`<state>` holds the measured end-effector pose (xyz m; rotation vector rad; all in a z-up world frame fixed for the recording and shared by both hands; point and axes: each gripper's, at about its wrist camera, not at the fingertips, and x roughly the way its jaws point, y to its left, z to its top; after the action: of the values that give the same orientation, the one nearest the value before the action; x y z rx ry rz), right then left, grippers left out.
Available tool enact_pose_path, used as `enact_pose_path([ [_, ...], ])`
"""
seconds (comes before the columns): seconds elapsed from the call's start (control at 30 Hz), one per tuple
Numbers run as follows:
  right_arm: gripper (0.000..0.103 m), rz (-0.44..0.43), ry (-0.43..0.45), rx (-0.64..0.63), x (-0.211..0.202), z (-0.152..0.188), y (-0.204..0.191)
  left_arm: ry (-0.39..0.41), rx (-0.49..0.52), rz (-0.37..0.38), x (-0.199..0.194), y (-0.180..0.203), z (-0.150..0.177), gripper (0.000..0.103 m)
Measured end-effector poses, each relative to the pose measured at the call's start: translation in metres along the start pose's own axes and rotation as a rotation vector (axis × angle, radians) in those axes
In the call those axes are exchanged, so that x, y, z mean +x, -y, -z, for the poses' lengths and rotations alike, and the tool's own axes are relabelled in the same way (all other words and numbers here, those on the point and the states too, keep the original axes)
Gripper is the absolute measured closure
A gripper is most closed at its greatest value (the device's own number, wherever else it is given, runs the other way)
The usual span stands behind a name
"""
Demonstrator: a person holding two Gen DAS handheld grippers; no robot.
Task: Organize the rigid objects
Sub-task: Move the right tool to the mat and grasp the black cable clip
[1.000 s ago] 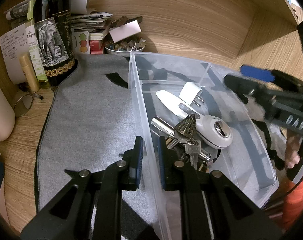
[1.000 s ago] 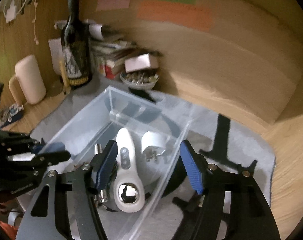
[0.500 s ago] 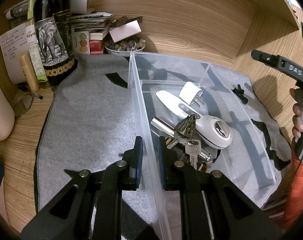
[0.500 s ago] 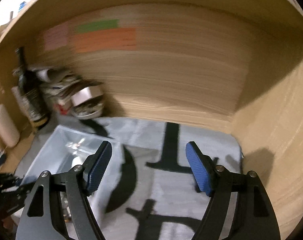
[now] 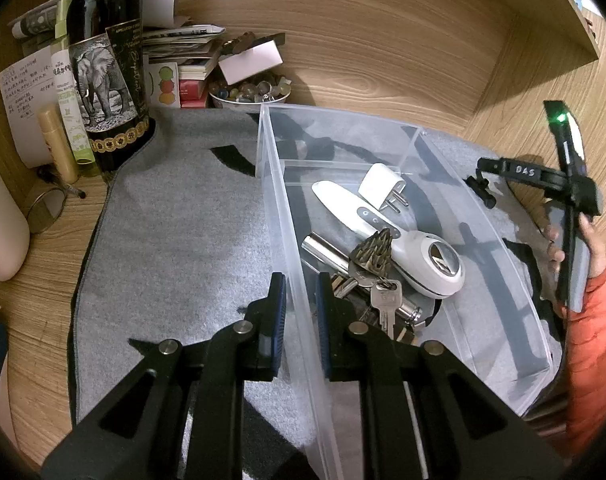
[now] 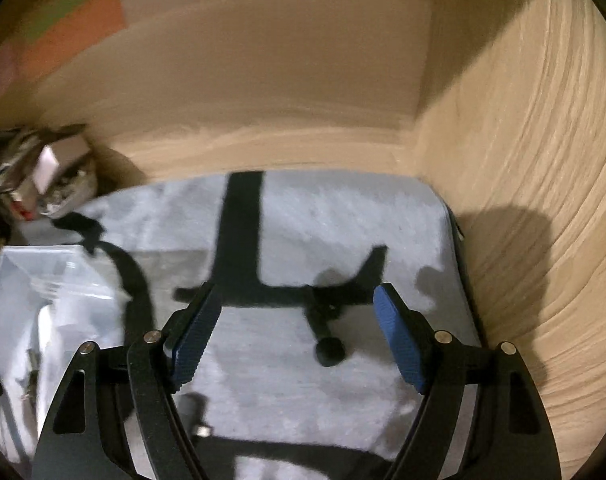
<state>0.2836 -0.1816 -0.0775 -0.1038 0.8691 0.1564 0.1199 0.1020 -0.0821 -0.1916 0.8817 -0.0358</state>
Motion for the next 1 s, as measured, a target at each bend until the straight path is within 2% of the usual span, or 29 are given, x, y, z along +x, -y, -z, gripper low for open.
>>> enact_pose_path([
  [0.2, 0.031, -0.008, -0.064, 0.06, 0.021, 0.002, 0.016, 0.0, 0.001, 0.0, 0.0, 0.0, 0.0, 0.09],
  [0.37, 0.052, -0.024, -0.118, 0.048, 0.037, 0.005, 0.014, 0.0, -0.001, 0.001, 0.0, 0.0, 0.0, 0.09],
  [0.5, 0.078, -0.034, -0.13, 0.037, 0.043, 0.007, 0.015, -0.001, -0.001, 0.0, 0.0, 0.0, 0.0, 0.09],
  [0.73, 0.08, -0.053, -0.084, 0.022, 0.03, 0.004, 0.011, -0.001, 0.0, 0.0, 0.0, 0.0, 0.0, 0.09],
  [1.0, 0.08, -0.081, -0.014, -0.022, -0.005, -0.003, -0.004, -0.001, 0.0, 0.0, 0.0, 0.0, 0.0, 0.09],
])
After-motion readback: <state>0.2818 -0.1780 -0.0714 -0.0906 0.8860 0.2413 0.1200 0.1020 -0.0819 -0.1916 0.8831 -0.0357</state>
